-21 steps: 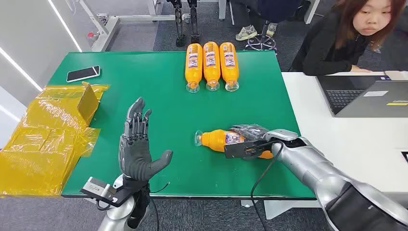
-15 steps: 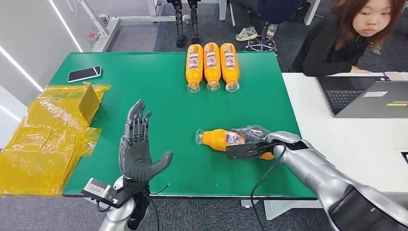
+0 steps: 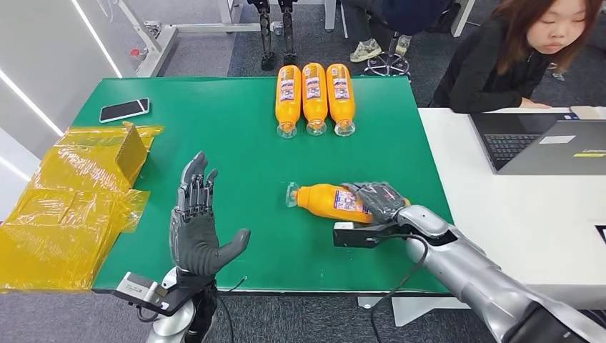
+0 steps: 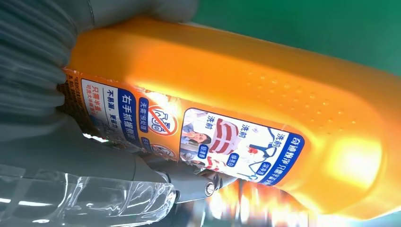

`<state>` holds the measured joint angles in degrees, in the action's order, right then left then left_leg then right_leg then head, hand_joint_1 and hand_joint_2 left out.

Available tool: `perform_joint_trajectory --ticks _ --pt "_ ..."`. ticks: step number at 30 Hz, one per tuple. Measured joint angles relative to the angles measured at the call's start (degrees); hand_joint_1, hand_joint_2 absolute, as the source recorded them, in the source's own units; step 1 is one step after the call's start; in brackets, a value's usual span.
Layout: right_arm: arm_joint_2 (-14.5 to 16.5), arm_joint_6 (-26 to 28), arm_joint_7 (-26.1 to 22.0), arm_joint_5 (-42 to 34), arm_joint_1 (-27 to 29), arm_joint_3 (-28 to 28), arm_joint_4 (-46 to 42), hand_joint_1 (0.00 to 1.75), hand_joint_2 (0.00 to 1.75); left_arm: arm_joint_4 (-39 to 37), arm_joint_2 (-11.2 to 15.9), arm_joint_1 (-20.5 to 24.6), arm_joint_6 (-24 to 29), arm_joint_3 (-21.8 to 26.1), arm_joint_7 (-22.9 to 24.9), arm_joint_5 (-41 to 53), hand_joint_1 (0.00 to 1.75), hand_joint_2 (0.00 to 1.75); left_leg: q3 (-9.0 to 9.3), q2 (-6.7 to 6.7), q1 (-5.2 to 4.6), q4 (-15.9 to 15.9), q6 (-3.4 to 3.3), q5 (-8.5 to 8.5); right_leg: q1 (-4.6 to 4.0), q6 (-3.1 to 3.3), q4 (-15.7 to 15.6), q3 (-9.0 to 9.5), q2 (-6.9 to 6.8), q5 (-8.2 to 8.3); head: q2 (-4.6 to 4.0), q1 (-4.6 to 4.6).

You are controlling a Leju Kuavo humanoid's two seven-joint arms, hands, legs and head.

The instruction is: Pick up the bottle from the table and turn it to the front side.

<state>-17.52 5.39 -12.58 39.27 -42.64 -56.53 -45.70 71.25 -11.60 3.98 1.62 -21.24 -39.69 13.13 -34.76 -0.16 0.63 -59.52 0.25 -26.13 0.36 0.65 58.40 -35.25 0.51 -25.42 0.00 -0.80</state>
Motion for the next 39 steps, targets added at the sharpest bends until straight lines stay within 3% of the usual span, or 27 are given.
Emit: perform_joint_trajectory --ticks 7,12,17,27,33,39 --pt "-0.8 8.0 -1.1 4.9 10.6 11.0 -22.0 1.75 1.75 1.0 -0.6 -0.8 -0.2 1.8 0.1 0.5 0.0 1.75 -0.11 -0.15 0.02 0.1 0.0 -0.03 -0.01 0.0 0.0 -0.12 -0.16 -0.12 0.0 0.01" --pt "-1.0 11.0 -2.3 6.9 19.0 15.7 -33.4 1.75 1.75 1.0 -0.6 -0.3 -0.5 2.1 0.1 0.6 0.0 1.75 -0.14 -0.17 0.0 0.1 0.0 -0.08 -0.02 -0.01 0.0 -0.13 -0.19 -0.16 0.0 0.01" --pt "-1.0 12.4 -2.6 8.5 25.6 16.8 -39.0 1.75 1.75 0.3 -0.6 0.9 -0.6 2.2 0.0 0.8 0.0 1.75 -0.16 -0.17 -0.02 0.1 -0.04 -0.11 -0.01 -0.02 0.0 -0.13 -0.2 -0.16 0.0 0.01" --pt "2.1 12.8 -1.8 12.1 31.0 18.4 -42.1 1.75 1.75 -3.5 -1.6 3.5 -4.2 3.0 -0.5 -2.8 0.0 1.75 -0.15 -0.15 0.0 0.1 -0.03 -0.1 -0.01 -0.02 0.0 -0.13 -0.18 -0.16 0.0 0.02" --pt "4.3 13.7 -2.4 14.5 34.0 19.5 -43.9 1.75 1.75 -3.9 -2.4 3.8 -14.6 2.6 -0.3 -8.7 0.0 1.75 -0.16 -0.15 -0.01 0.1 -0.04 -0.12 -0.01 -0.02 0.0 -0.14 -0.18 -0.17 0.0 0.01" --pt "8.6 12.8 -0.8 18.6 35.6 19.6 -46.5 1.75 1.75 -2.8 -3.2 3.2 -25.6 -0.2 3.1 -16.9 0.0 1.75 -0.16 -0.11 -0.01 0.1 -0.05 -0.13 -0.01 -0.04 0.0 -0.15 -0.16 -0.19 0.0 0.01"
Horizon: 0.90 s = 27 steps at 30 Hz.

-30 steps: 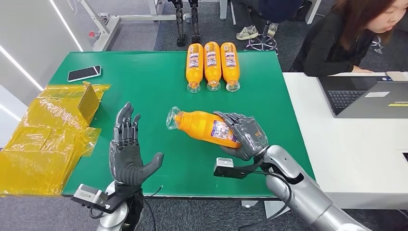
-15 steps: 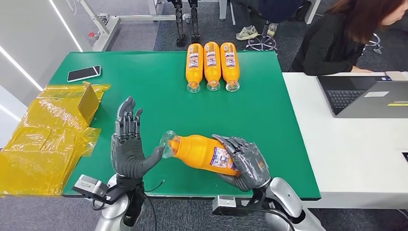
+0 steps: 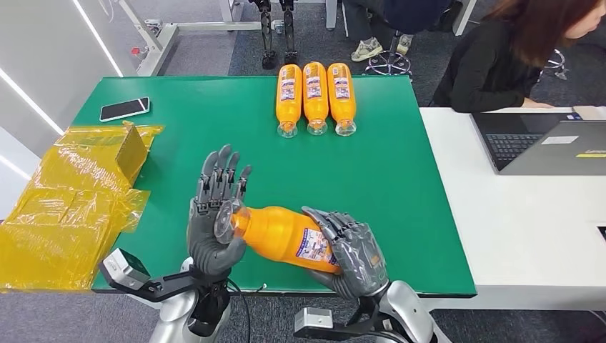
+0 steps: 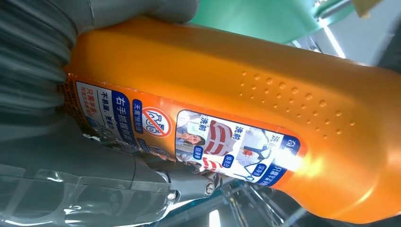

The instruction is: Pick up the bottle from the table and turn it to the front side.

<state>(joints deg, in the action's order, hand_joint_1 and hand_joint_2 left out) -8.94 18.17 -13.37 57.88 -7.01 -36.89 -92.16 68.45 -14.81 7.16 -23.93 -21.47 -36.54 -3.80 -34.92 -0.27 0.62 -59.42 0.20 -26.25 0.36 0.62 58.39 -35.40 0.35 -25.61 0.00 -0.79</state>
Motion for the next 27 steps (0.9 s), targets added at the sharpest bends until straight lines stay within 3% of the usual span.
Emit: perform_joint_trajectory --ticks 6,12,21,25,27 --pt "4.0 -1.6 -0.6 0.9 0.2 0.2 -1.9 1.75 1.75 0.0 -0.1 0.5 -8.2 -3.2 2.0 -7.8 0.0 1.75 0.01 0.02 0.0 0.0 0.0 0.01 0.0 0.0 0.0 0.0 0.0 0.0 0.0 0.01" --pt "6.1 -2.5 -2.1 -0.1 -0.2 0.2 -2.1 1.75 1.75 0.0 -0.1 0.9 -8.4 -4.7 2.3 -9.3 0.0 1.75 0.01 0.02 0.0 0.0 0.0 0.01 0.0 0.0 0.0 0.01 0.0 0.0 0.0 0.01" --pt "7.0 -2.5 -2.3 -0.2 -0.6 0.2 -2.1 1.75 1.75 0.0 -0.1 1.0 -8.4 -5.3 2.3 -9.4 0.0 1.75 0.01 0.02 0.0 0.0 0.0 0.0 0.0 0.0 0.0 0.0 0.0 0.0 0.0 0.01" --pt "7.1 -2.8 -2.6 -2.3 -0.8 0.2 -2.0 1.75 1.75 0.0 0.0 1.0 -7.8 -5.4 2.3 -9.5 1.65 1.75 0.01 0.02 0.0 0.0 0.0 0.01 0.0 0.0 0.0 0.0 0.0 0.0 0.0 0.01" --pt "7.1 -3.4 -2.4 -3.3 -0.9 0.1 -1.8 1.75 1.75 0.0 0.1 1.1 -6.5 -5.4 2.1 -9.1 1.58 1.75 0.01 0.02 0.0 0.0 0.0 0.01 0.0 0.0 0.0 0.0 0.0 0.0 0.0 0.01"
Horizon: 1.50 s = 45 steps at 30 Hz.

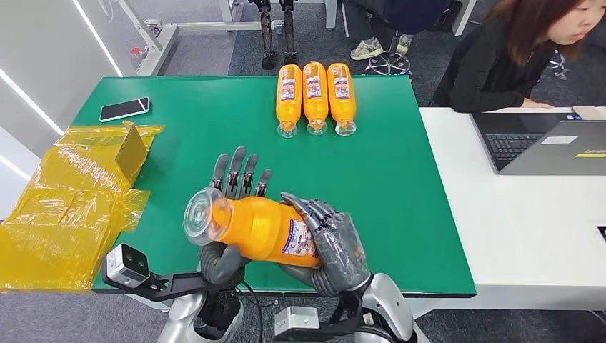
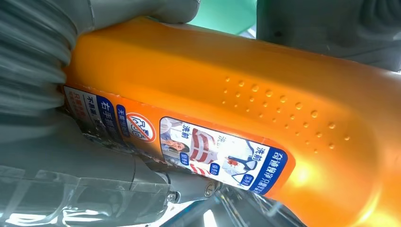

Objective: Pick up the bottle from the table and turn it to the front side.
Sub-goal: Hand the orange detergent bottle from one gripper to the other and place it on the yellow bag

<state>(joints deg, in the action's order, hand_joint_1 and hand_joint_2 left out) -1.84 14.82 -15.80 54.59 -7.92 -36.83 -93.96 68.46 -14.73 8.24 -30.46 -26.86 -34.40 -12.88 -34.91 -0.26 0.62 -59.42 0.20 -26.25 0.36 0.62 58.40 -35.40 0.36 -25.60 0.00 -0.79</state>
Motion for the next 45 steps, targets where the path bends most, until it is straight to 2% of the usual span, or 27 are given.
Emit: perform_joint_trajectory --ticks 2,5,6,7,8,9,10,11,12,33,37,45 --pt "0.0 -0.4 0.2 -0.5 0.0 -0.1 0.4 1.75 1.75 0.0 0.1 0.0 1.2 0.0 -0.4 0.8 1.51 1.75 0.0 0.0 0.0 0.0 0.0 0.0 0.0 0.0 0.0 0.0 0.0 0.0 0.0 0.0" --pt "0.0 -0.3 0.4 -0.9 0.0 -0.1 1.1 1.75 1.75 -0.1 0.2 0.1 2.0 0.0 -0.8 1.5 1.51 1.75 0.0 0.0 0.0 0.0 0.0 0.0 0.0 0.0 0.0 0.0 0.0 0.0 0.0 0.0" --pt "0.0 -0.3 0.4 -1.0 0.0 -0.2 1.2 1.75 1.75 -0.2 0.2 0.1 2.2 0.0 -0.8 1.6 1.37 1.75 0.0 0.0 0.0 0.0 0.0 0.0 0.0 0.0 0.0 0.0 0.0 0.0 0.0 0.0" --pt "-0.1 -0.3 0.5 -0.9 0.0 -0.2 1.4 1.75 1.75 -0.4 0.2 0.2 2.4 0.0 -0.8 1.8 0.99 1.75 0.0 0.0 0.0 0.0 0.0 0.0 0.0 0.0 0.0 0.0 0.0 0.0 0.0 0.0" --pt "-0.1 -0.3 0.6 -0.9 0.0 -0.2 1.4 1.75 1.75 -0.6 0.2 0.4 2.5 0.0 -0.8 1.9 0.68 1.75 0.0 0.0 0.0 0.0 0.0 0.0 0.0 0.0 0.0 0.0 0.0 0.0 0.0 0.0" --pt "-0.1 -0.5 0.8 -0.8 0.1 -0.2 1.5 1.75 1.75 -0.8 0.2 0.5 2.6 0.0 -0.9 2.0 0.75 1.75 0.0 0.0 0.0 0.0 0.0 0.0 0.0 0.0 0.0 0.0 0.0 0.0 0.0 0.0" --pt "-0.1 -0.7 1.1 -0.7 0.2 -0.2 1.5 1.75 1.75 -1.1 0.2 0.6 2.9 0.0 -0.9 2.1 0.96 1.75 0.0 0.0 0.0 0.0 0.0 0.0 0.0 0.0 0.0 0.0 0.0 0.0 0.0 0.0" --pt "0.0 -0.9 1.4 -0.4 0.3 -0.2 1.5 1.75 1.75 -1.4 0.1 0.7 3.2 0.0 -1.0 2.3 1.39 1.75 0.0 0.0 0.0 0.0 0.0 0.0 0.0 0.0 0.0 0.0 0.0 0.0 0.0 0.0" --pt "0.0 -1.2 1.7 -0.1 0.5 -0.2 1.4 1.75 1.75 -1.7 0.1 0.7 3.5 0.0 -1.1 2.5 1.75 1.75 0.0 0.0 0.0 0.0 0.0 0.0 0.0 0.0 0.0 -0.01 0.0 0.0 0.0 0.0" --pt "0.0 -2.7 3.0 1.6 2.7 0.0 0.3 1.75 1.75 -3.3 0.1 1.6 4.3 0.0 -2.3 4.0 1.75 1.75 0.0 0.0 0.0 0.0 0.0 0.0 0.0 0.0 0.0 -0.01 0.0 0.0 0.0 0.0" --pt "0.0 -3.2 2.9 2.2 3.1 0.2 -0.1 0.0 1.75 -3.3 0.1 1.6 4.9 0.0 -2.3 4.4 1.75 1.75 0.0 0.0 0.0 0.0 0.0 0.0 0.0 0.0 0.0 -0.01 0.0 0.0 0.0 0.0" --pt "0.9 -1.4 0.7 1.9 3.4 0.3 -0.4 0.0 1.75 -5.0 0.2 2.2 8.5 0.0 -4.2 4.8 1.75 1.75 0.0 0.01 0.0 0.0 0.0 0.0 0.0 0.0 0.0 -0.01 0.0 0.0 0.0 0.0"
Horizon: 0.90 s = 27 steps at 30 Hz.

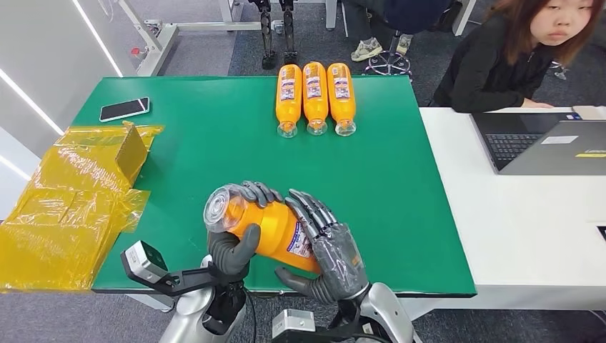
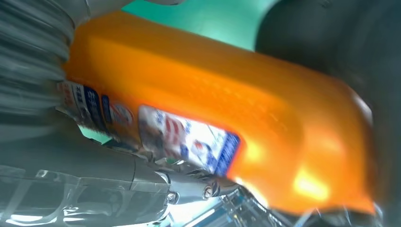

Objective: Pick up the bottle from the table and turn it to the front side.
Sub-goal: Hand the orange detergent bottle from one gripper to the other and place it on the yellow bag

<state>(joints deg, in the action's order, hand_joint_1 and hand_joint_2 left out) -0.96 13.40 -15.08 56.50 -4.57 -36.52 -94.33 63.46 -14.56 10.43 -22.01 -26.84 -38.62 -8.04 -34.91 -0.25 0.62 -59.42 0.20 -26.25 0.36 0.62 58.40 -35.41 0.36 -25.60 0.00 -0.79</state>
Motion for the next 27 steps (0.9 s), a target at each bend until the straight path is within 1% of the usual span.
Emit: perform_joint_trajectory --ticks 4,7,12,15,19,21,23,25,27 --pt "1.2 4.0 -2.7 -2.0 0.0 0.1 -0.6 0.0 1.75 -1.8 0.4 1.2 4.6 0.2 -1.1 0.9 1.75 1.75 0.0 0.0 0.01 0.0 0.0 0.0 0.0 0.0 0.0 0.0 0.0 0.0 0.0 0.0" --pt "1.4 7.9 -5.3 -4.9 0.0 0.1 -0.7 0.0 1.75 -3.1 1.1 2.9 8.4 1.9 -1.4 2.5 1.75 1.75 0.0 0.01 0.01 0.0 0.01 0.01 0.0 0.01 0.0 0.0 0.02 0.01 0.0 0.01" --pt "1.4 10.2 -7.0 -7.2 -0.1 0.1 -0.5 0.0 1.75 -4.5 2.2 4.8 9.7 4.7 -1.5 3.9 1.75 1.75 -0.01 0.0 0.01 0.0 0.02 0.02 0.0 0.01 0.0 0.01 0.01 0.01 0.0 -0.01" --pt "1.3 12.3 -9.5 -11.3 -0.7 0.0 0.4 0.0 1.75 -5.0 3.0 5.6 13.8 6.9 -1.5 6.2 1.75 1.75 0.0 0.03 0.01 0.0 0.02 0.02 0.0 0.02 0.0 0.0 0.06 0.01 0.0 -0.01" --pt "1.2 13.8 -12.7 -16.7 -2.1 -0.5 2.7 0.0 1.75 -5.1 5.5 7.9 21.8 11.7 -1.5 10.6 1.75 1.75 0.01 0.03 0.03 0.0 0.07 0.05 0.0 0.04 0.0 0.0 0.06 0.03 0.0 0.01" --pt "1.2 13.6 -13.5 -18.3 -3.2 -1.0 4.0 0.0 1.75 -5.1 6.9 9.2 27.1 13.5 -1.5 14.9 1.75 1.75 0.01 0.01 0.04 0.0 0.12 0.09 -0.01 0.04 0.1 -0.01 0.05 0.03 0.0 0.01" --pt "1.0 13.4 -14.2 -20.3 -4.7 -1.8 5.3 0.0 1.75 -5.6 8.6 11.5 35.8 14.2 -1.3 23.8 1.75 1.75 0.0 0.01 0.05 0.0 0.16 0.13 -0.02 0.08 0.1 -0.03 0.04 0.05 0.0 0.0" --pt "0.8 13.3 -14.7 -22.2 -6.2 -2.6 6.6 0.0 1.75 -7.4 10.5 14.8 44.7 14.3 -0.5 34.5 1.75 1.75 0.0 0.0 0.05 0.0 0.16 0.17 -0.02 0.1 0.1 -0.04 0.03 0.08 0.0 0.01" --pt "0.5 13.7 -15.1 -23.9 -7.4 -3.3 7.6 0.0 1.75 -10.8 12.3 18.8 51.1 14.1 1.7 45.4 1.75 1.75 0.01 -0.04 0.04 0.0 0.15 0.21 -0.02 0.1 0.1 -0.02 -0.01 0.09 0.0 -0.01"
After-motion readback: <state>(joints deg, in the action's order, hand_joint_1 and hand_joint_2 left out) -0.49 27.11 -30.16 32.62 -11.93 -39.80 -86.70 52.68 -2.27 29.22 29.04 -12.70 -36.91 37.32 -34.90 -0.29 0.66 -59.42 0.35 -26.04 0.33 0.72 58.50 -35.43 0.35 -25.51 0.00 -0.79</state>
